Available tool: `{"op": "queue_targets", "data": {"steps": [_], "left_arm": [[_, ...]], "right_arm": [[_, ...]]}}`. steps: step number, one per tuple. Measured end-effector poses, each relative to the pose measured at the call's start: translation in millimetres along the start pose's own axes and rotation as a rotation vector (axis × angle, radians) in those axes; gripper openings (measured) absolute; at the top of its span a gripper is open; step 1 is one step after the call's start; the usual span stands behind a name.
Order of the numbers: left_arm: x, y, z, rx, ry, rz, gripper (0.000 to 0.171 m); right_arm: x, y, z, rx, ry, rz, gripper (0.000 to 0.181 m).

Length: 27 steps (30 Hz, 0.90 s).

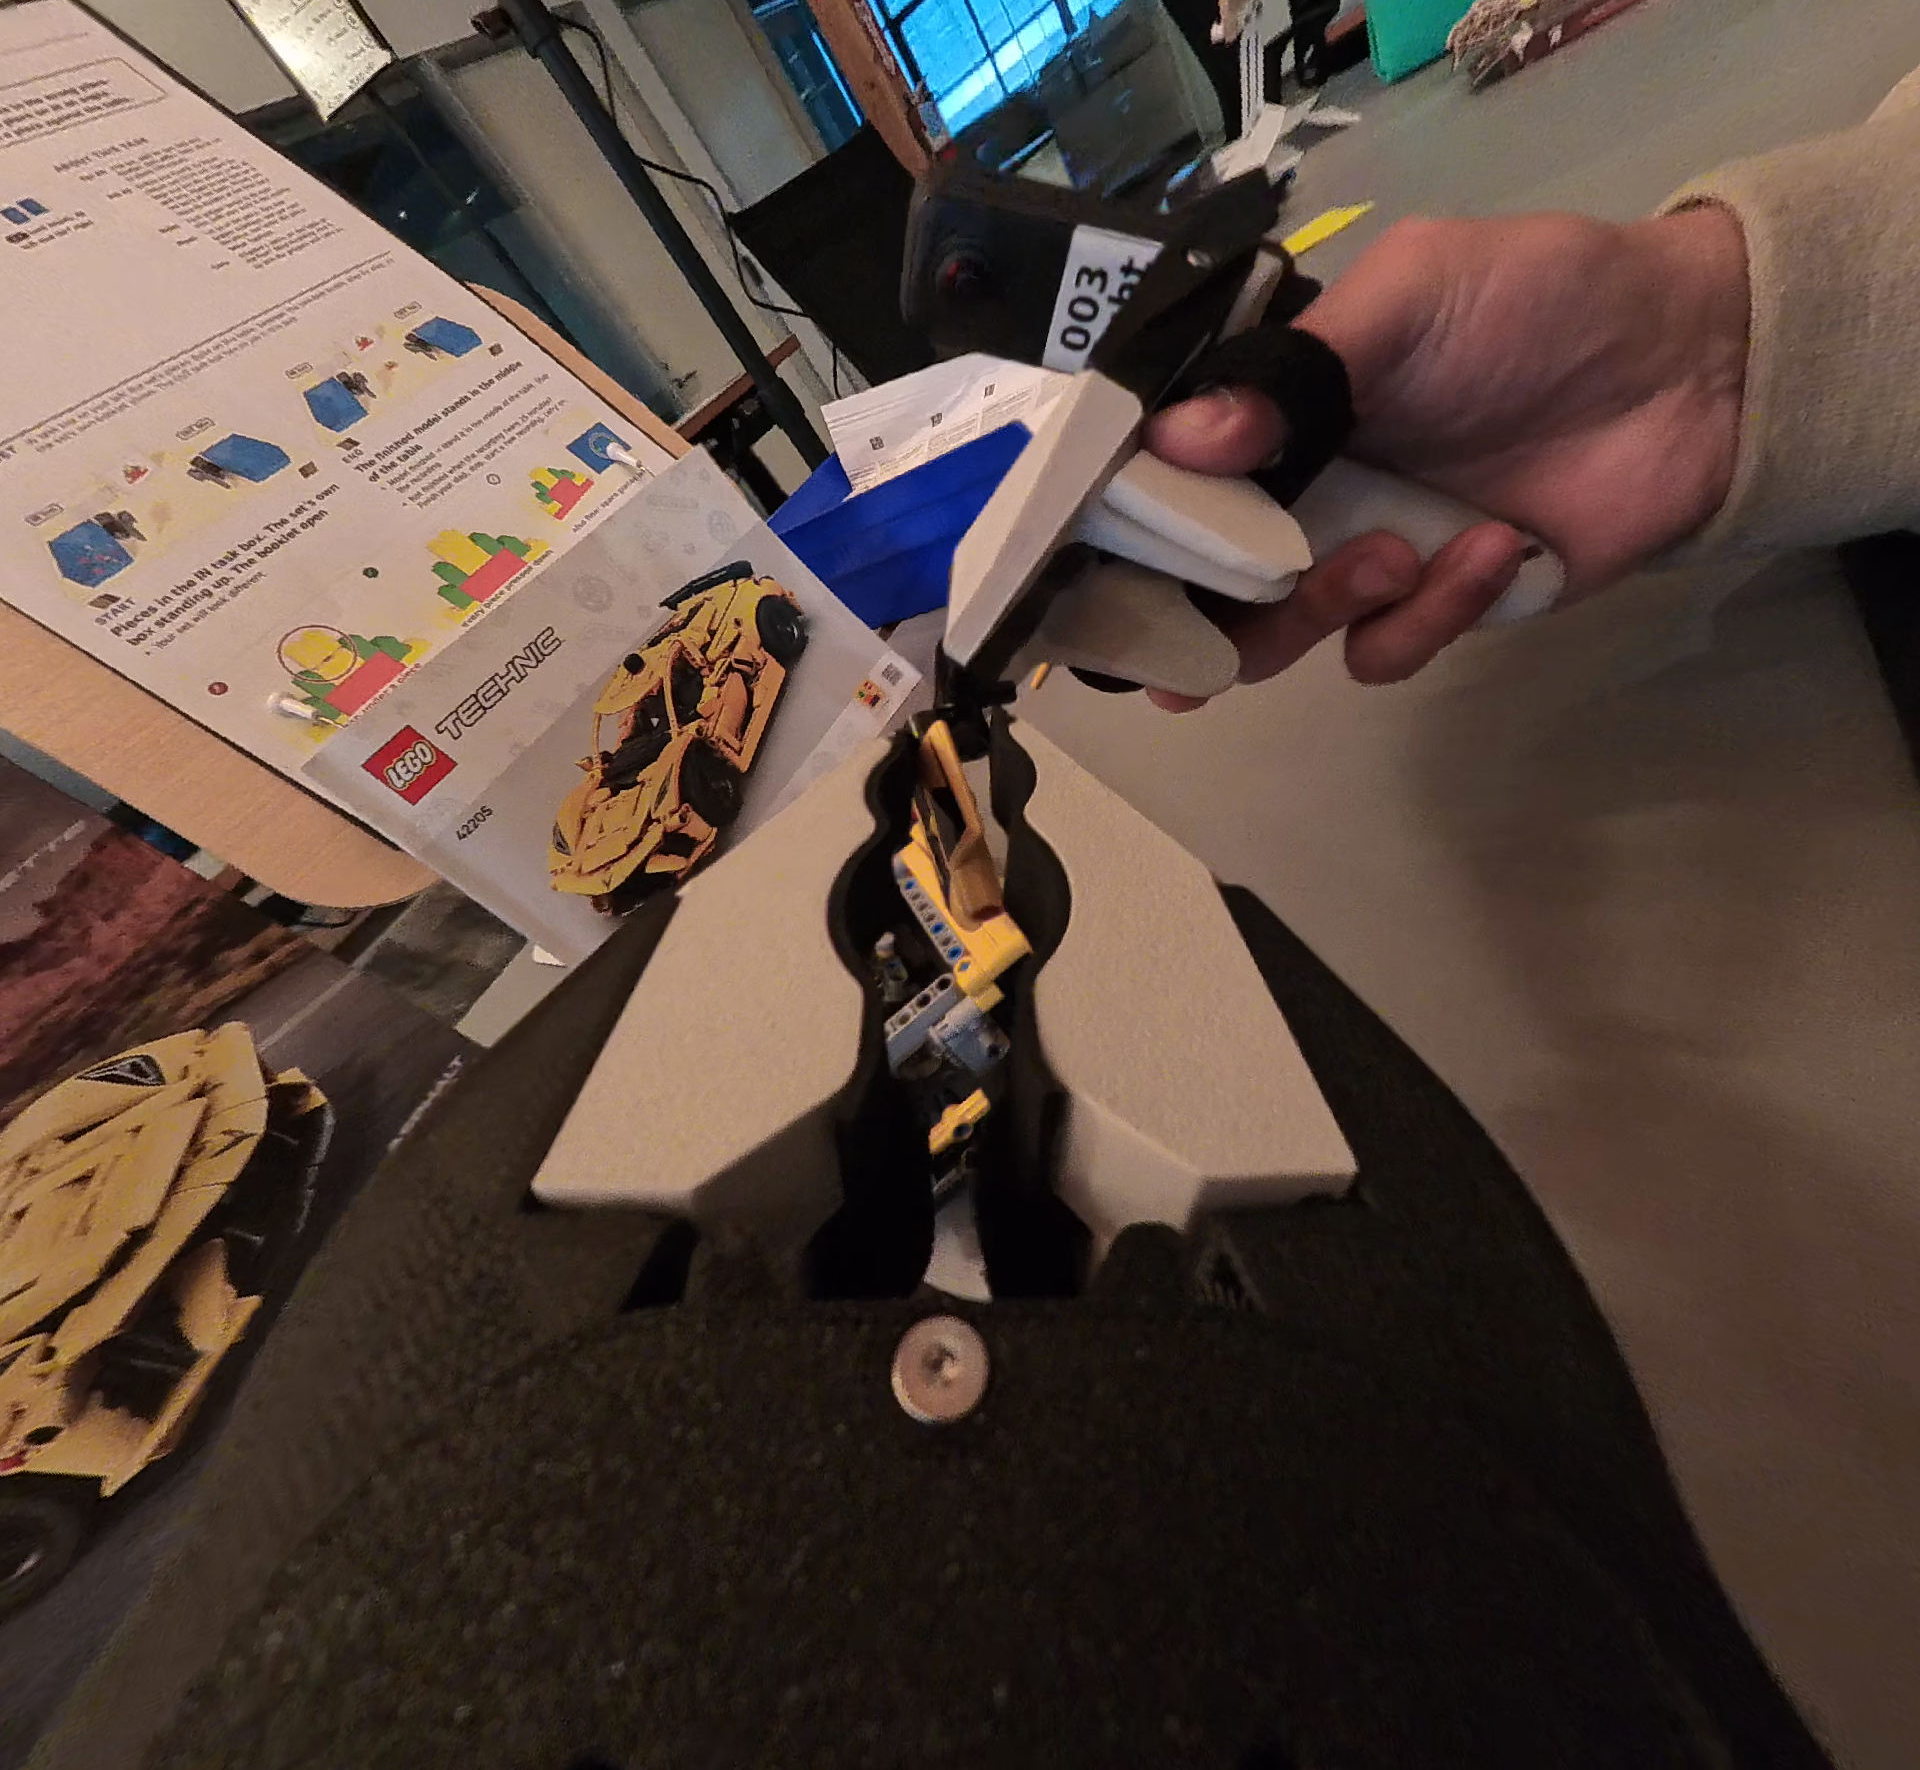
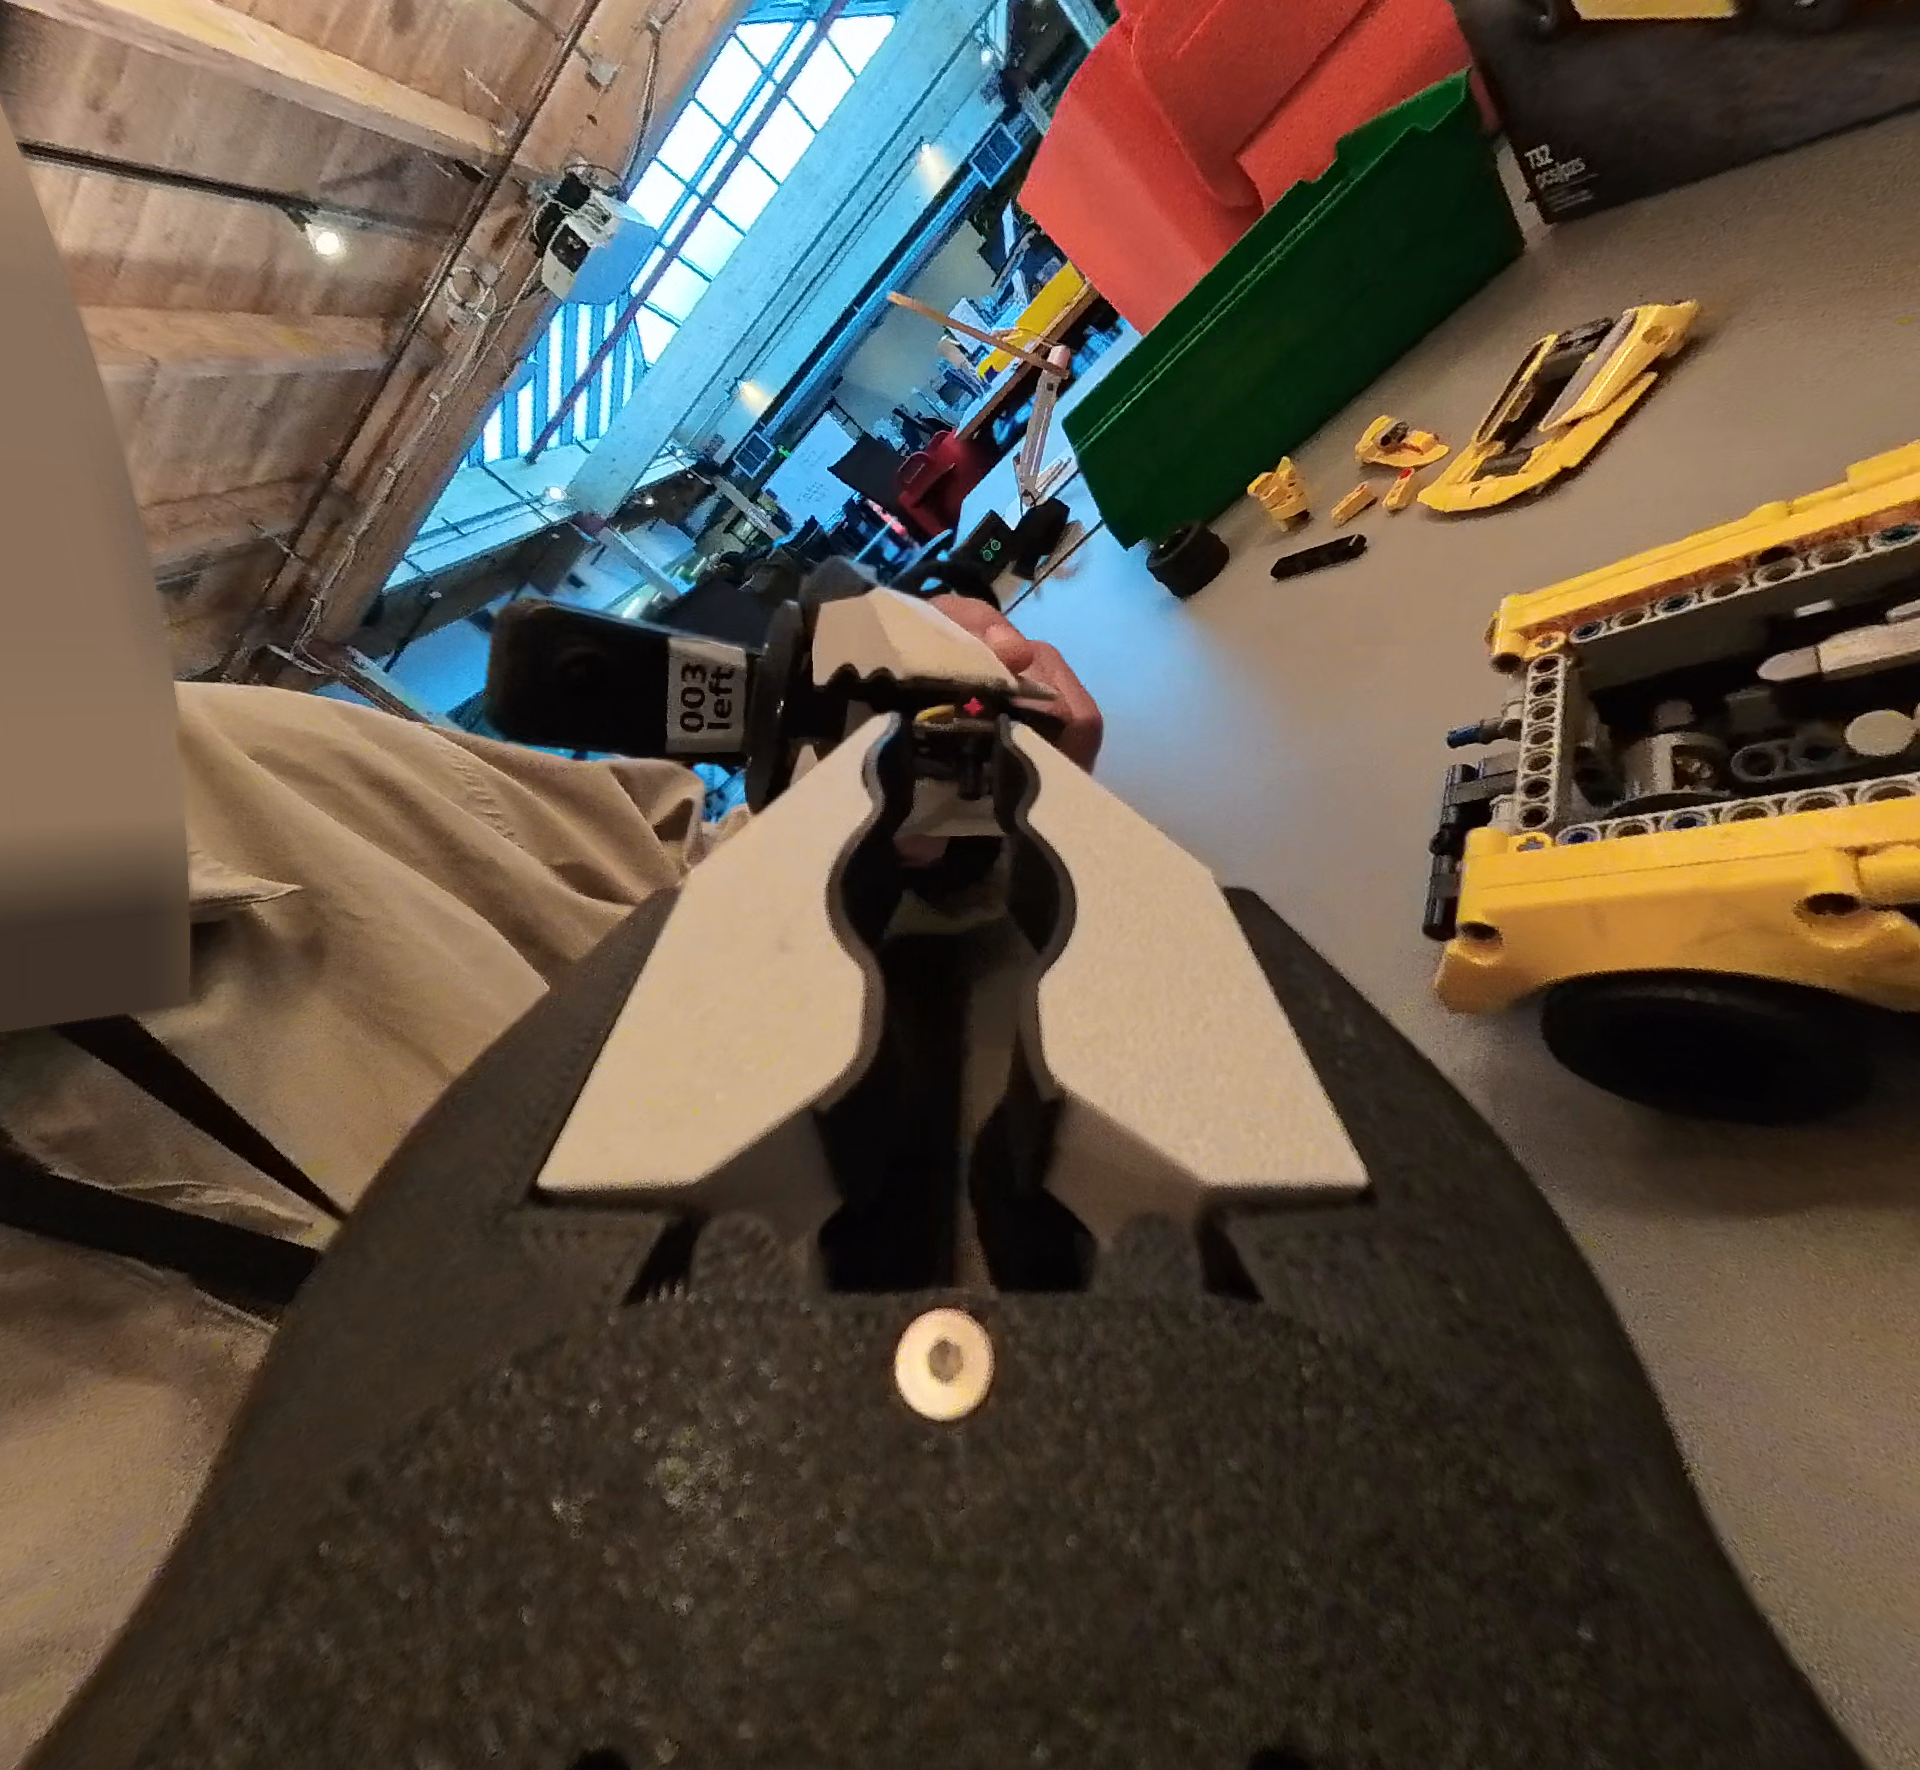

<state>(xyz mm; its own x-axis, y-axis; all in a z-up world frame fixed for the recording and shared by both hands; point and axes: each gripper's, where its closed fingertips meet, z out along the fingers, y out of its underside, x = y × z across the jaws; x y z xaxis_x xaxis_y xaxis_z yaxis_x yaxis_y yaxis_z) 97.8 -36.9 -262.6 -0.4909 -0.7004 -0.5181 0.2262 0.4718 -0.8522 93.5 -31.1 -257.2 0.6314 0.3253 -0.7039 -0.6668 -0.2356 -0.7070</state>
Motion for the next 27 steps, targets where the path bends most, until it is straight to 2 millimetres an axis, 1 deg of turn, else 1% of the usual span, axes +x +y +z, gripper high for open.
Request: {"op": "queue_targets", "data": {"steps": [3, 6, 11, 13, 21, 23, 25, 27], "left_arm": [[-1.4, -3.5, -1.2, 0.018, 0.001, -0.025, 0.013], [-1.6, -2.8, 0.2, 0.014, -0.011, -0.023, 0.013], [-3.4, -3.8, 2.4, 0.021, -0.019, -0.042, 0.012], [-3.0, -2.9, 2.2, 0.024, -0.009, -0.06, 0.013], [-3.3, 1.6, 6.8, 0.001, -0.043, 0.0, 0.01], [-3.8, 2.4, 7.4, 0.013, -0.033, -0.034, 0.01], [-2.1, 10.4, 9.7, 0.005, -0.001, -0.093, 0.011], [0.1, 25.6, 14.2, -0.066, -0.029, -0.07, 0.011]], "right_arm": [[-3.5, -2.2, 0.8, 0.006, 0.002, -0.032, 0.012], [-1.9, -3.2, -0.5, 0.016, -0.019, 0.009, 0.011], [-1.8, -6.9, -1.9, 0.026, -0.001, -0.005, 0.012], [-1.0, -6.4, -1.6, 0.017, 0.01, -0.01, 0.012], [4.0, -11.6, -7.1, 0.06, 0.0, 0.049, 0.011], [4.5, -11.5, -7.2, 0.055, 0.011, 0.042, 0.012], [11.9, -6.3, -7.2, 0.027, 0.044, 0.062, 0.013], [25.5, -0.1, -7.2, -0.005, 0.153, 0.027, 0.013]]}}
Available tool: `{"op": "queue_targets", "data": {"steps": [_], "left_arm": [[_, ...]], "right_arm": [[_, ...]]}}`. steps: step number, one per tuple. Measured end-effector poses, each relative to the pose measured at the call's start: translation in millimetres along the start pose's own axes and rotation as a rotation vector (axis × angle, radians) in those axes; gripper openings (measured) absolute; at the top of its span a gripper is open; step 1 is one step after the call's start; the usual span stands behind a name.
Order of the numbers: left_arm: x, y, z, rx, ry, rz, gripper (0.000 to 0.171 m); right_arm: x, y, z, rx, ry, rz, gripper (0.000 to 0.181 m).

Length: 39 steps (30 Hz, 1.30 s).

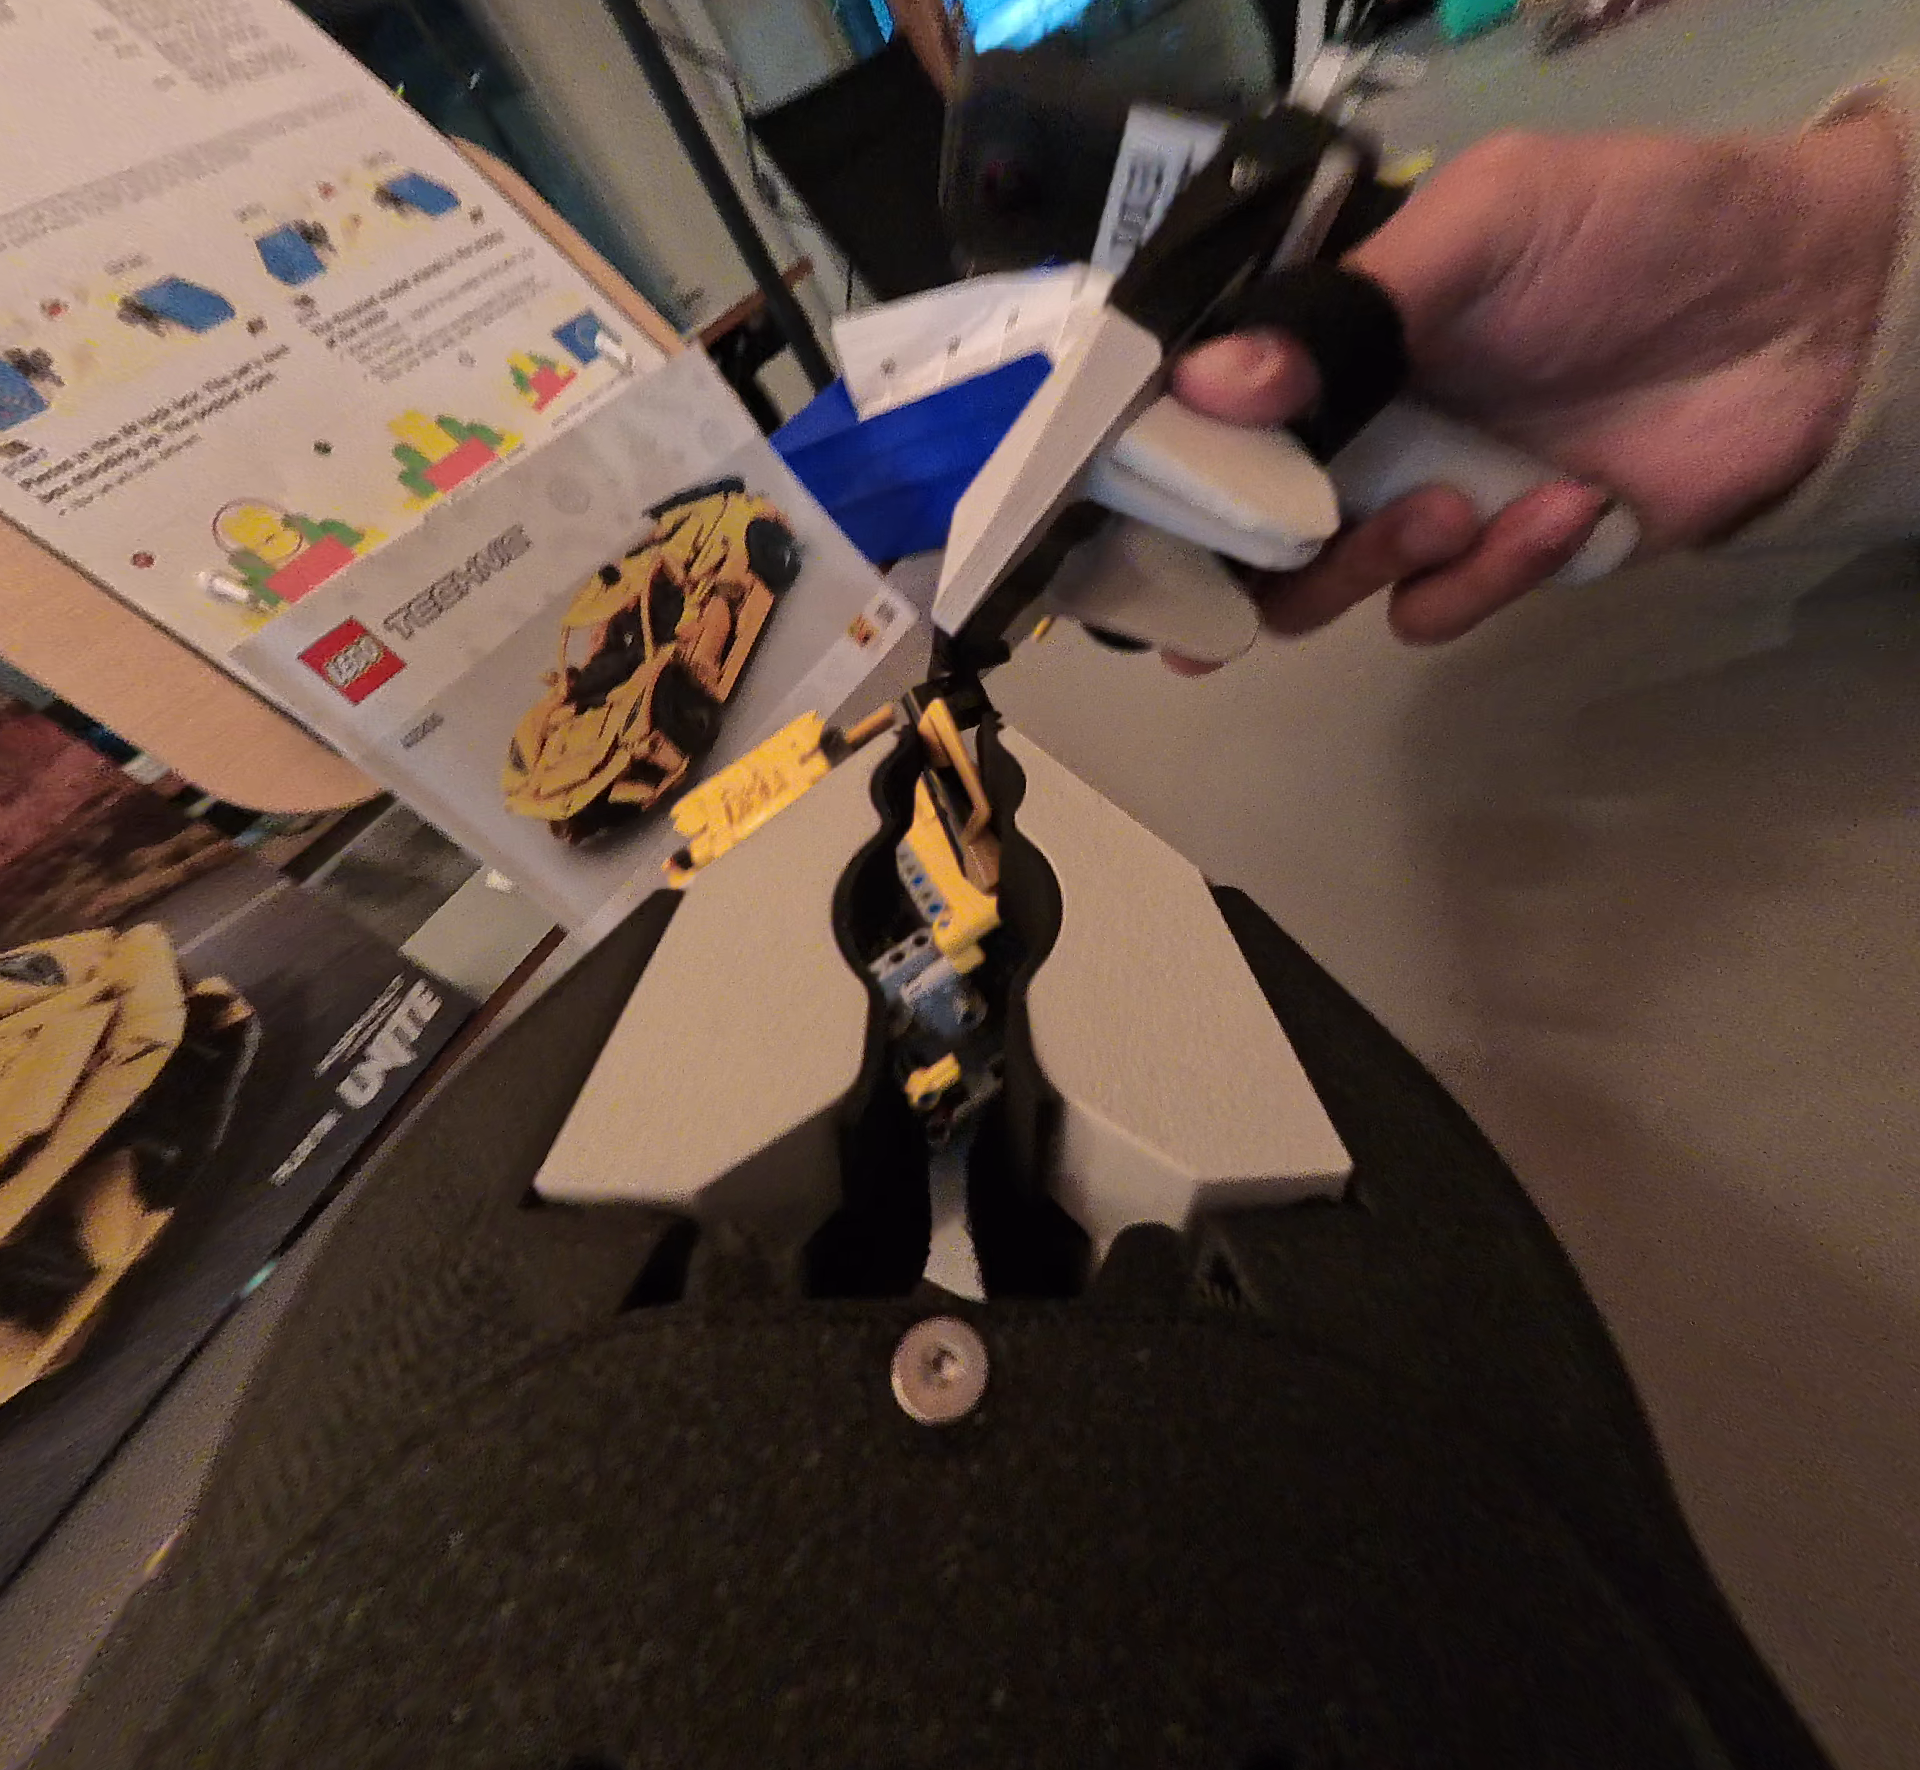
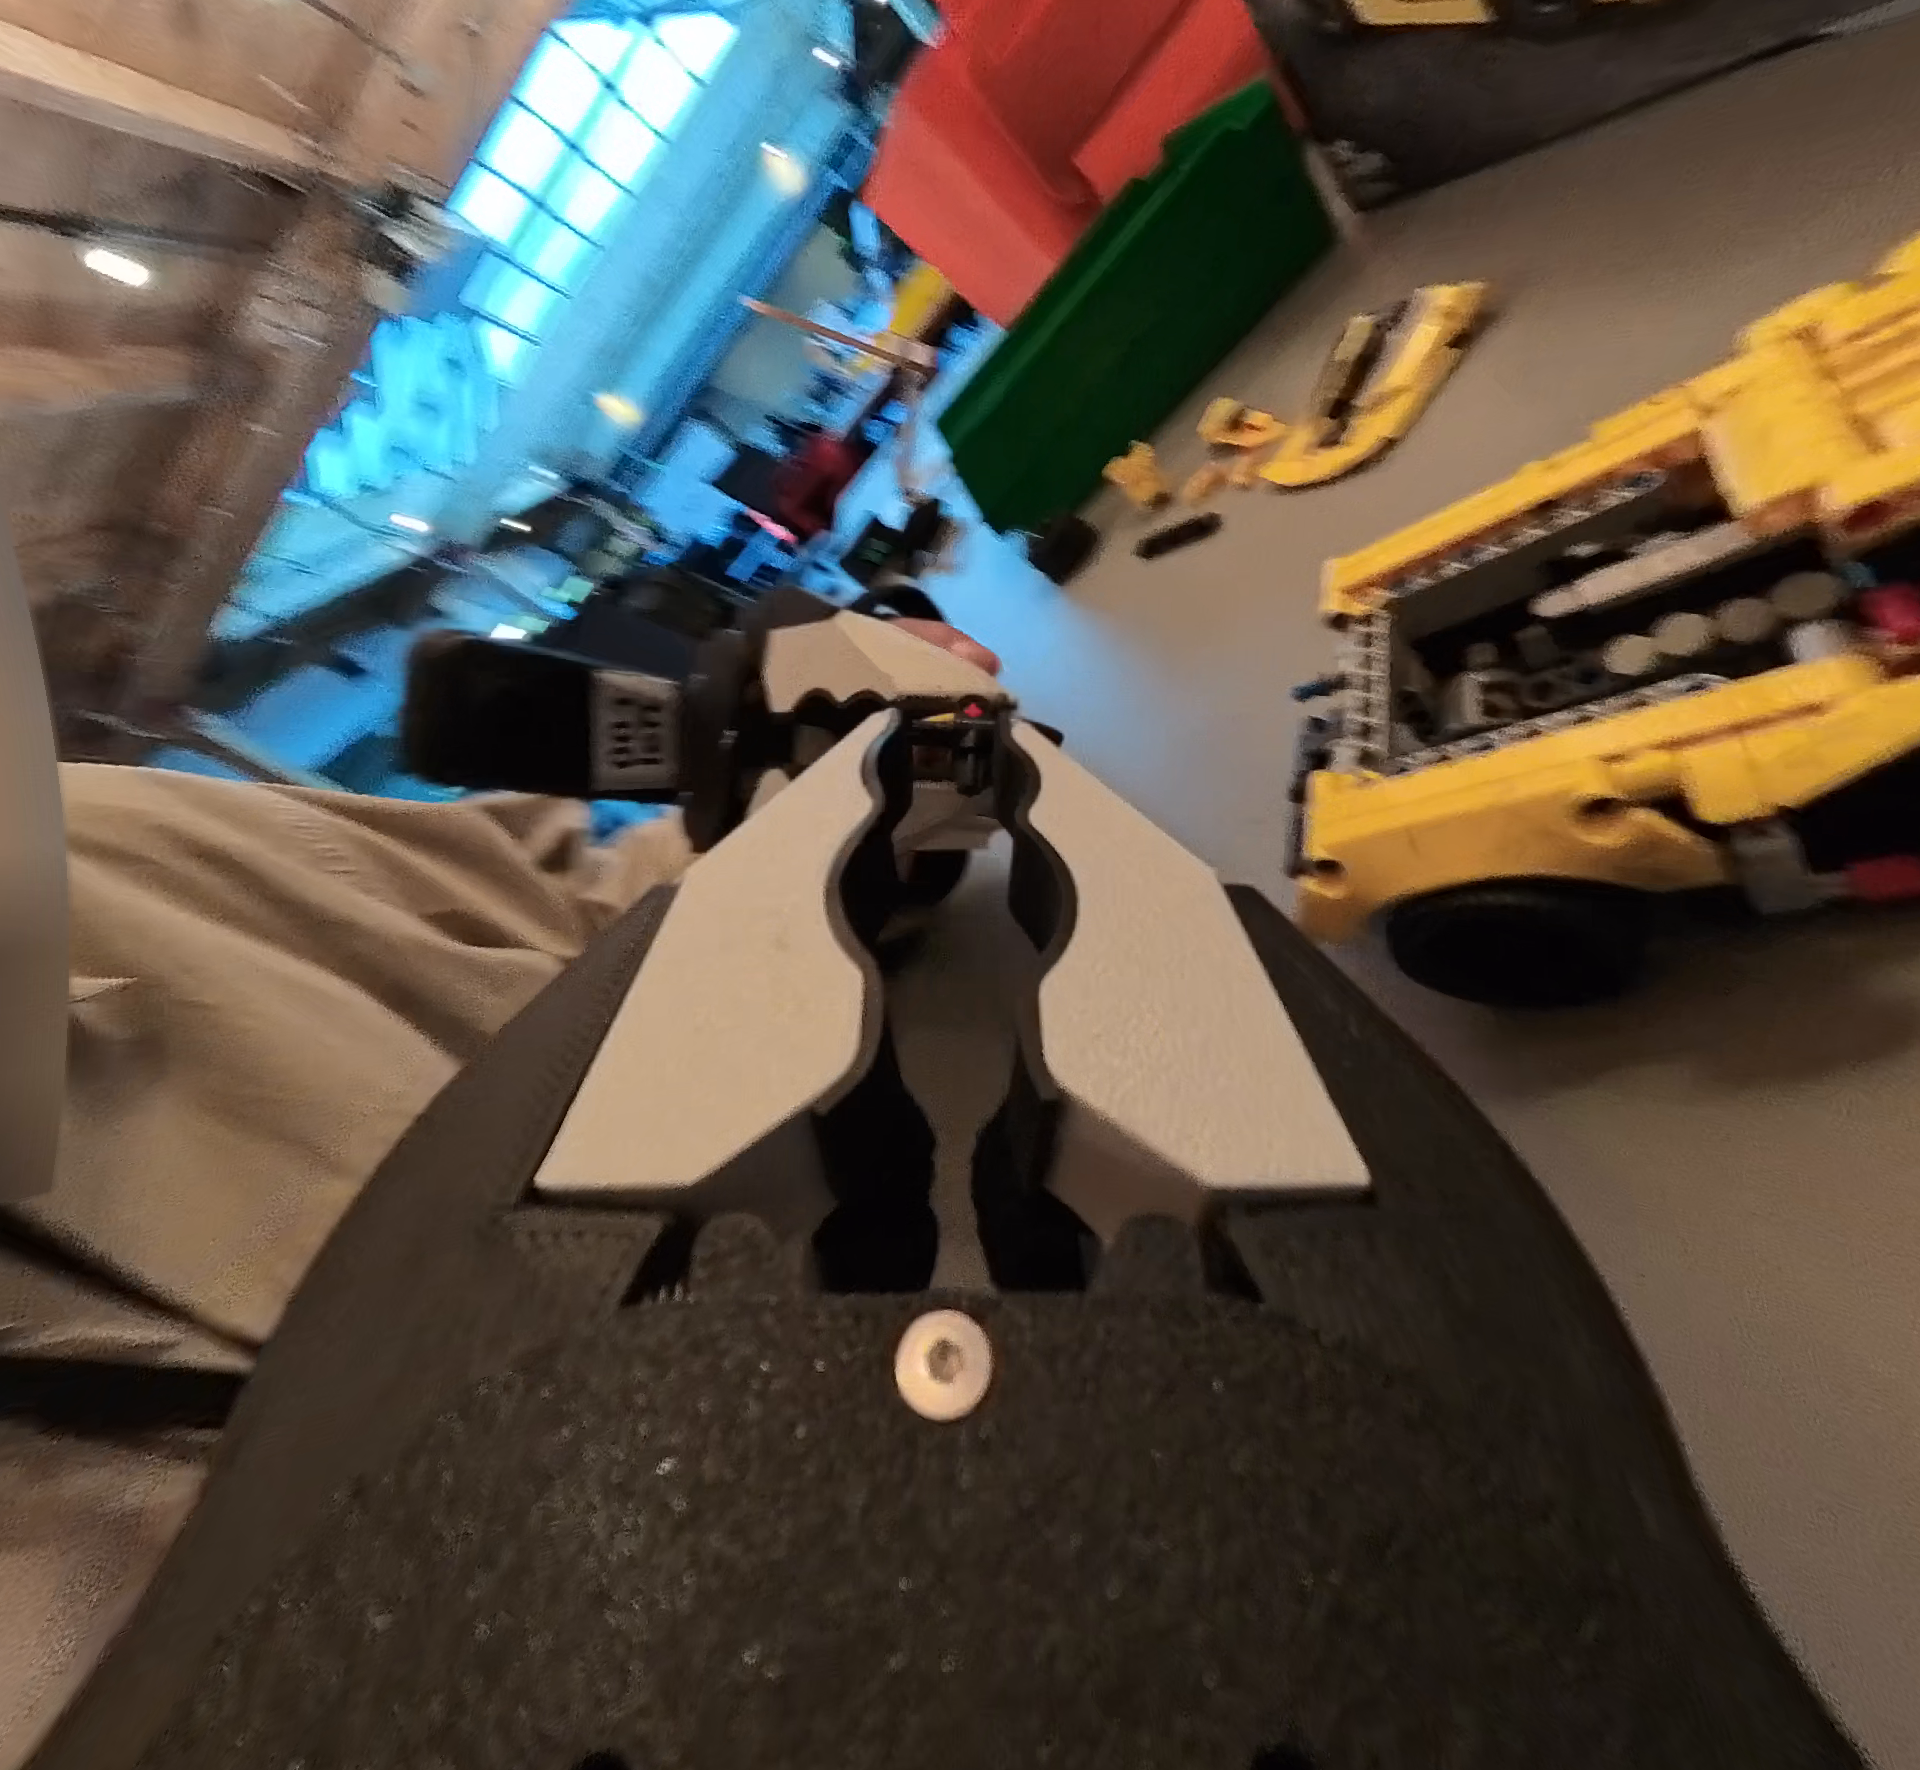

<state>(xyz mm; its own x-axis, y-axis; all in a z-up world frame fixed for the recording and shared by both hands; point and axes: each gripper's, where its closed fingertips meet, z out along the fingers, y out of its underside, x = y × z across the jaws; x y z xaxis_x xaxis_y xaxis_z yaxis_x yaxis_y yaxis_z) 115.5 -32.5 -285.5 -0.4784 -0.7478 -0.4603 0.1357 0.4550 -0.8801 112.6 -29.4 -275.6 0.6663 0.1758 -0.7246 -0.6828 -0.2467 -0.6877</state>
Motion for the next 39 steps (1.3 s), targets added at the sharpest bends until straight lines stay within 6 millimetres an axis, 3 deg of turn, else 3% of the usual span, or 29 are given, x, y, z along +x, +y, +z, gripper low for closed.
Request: {"op": "queue_targets", "data": {"steps": [3, 7, 14, 18, 23, 25, 27, 29, 31, 34, 37, 39], "left_arm": [[0.0, 11.9, 5.4, -0.07, -0.04, 0.077, 0.01], [0.4, 12.7, 4.1, -0.063, 0.019, -0.047, 0.009], [0.7, 11.8, 1.3, -0.089, 0.041, -0.037, 0.007], [0.4, 8.0, -1.5, -0.062, 0.088, -0.125, 0.006], [6.2, -9.2, -13.2, 0.055, 0.259, -0.354, 0.006], [8.5, -11.5, -14.9, 0.068, 0.313, -0.411, 0.006], [13.2, -15.7, -18.6, 0.096, 0.409, -0.527, 0.006], [17.0, -17.3, -21.3, 0.107, 0.503, -0.642, 0.006], [15.1, -26.2, -25.7, 0.175, 0.548, -0.704, 0.006], [12.1, -30.8, -27.7, 0.211, 0.559, -0.732, 0.006], [11.7, -35.3, -30.3, 0.236, 0.585, -0.765, 0.006], [11.8, -34.4, -29.5, 0.231, 0.569, -0.743, 0.006]], "right_arm": [[9.9, 2.9, 0.3, -0.013, 0.07, -0.005, 0.013], [11.0, 3.3, 0.1, -0.012, 0.064, 0.02, 0.013], [10.7, 2.0, -1.5, 0.008, 0.009, 0.111, 0.012], [7.1, 2.4, -1.7, 0.001, -0.021, 0.113, 0.012], [-13.3, 10.0, -4.0, -0.087, -0.074, -0.18, 0.011], [-13.6, 8.5, -6.4, -0.083, -0.039, -0.32, 0.026], [-26.3, 7.5, -9.5, -0.063, -0.053, -0.461, 0.03], [-30.6, 18.9, -8.8, -0.11, -0.057, -0.594, 0.043], [-28.6, 25.3, -9.1, -0.14, -0.042, -0.633, 0.038], [-54.9, 11.4, -12.3, -0.026, -0.149, -0.618, 0.03], [-53.6, 3.3, -9.7, 0.026, -0.088, -0.706, 0.031], [-51.9, 9.4, -5.9, -0.002, -0.08, -0.721, 0.029]]}}
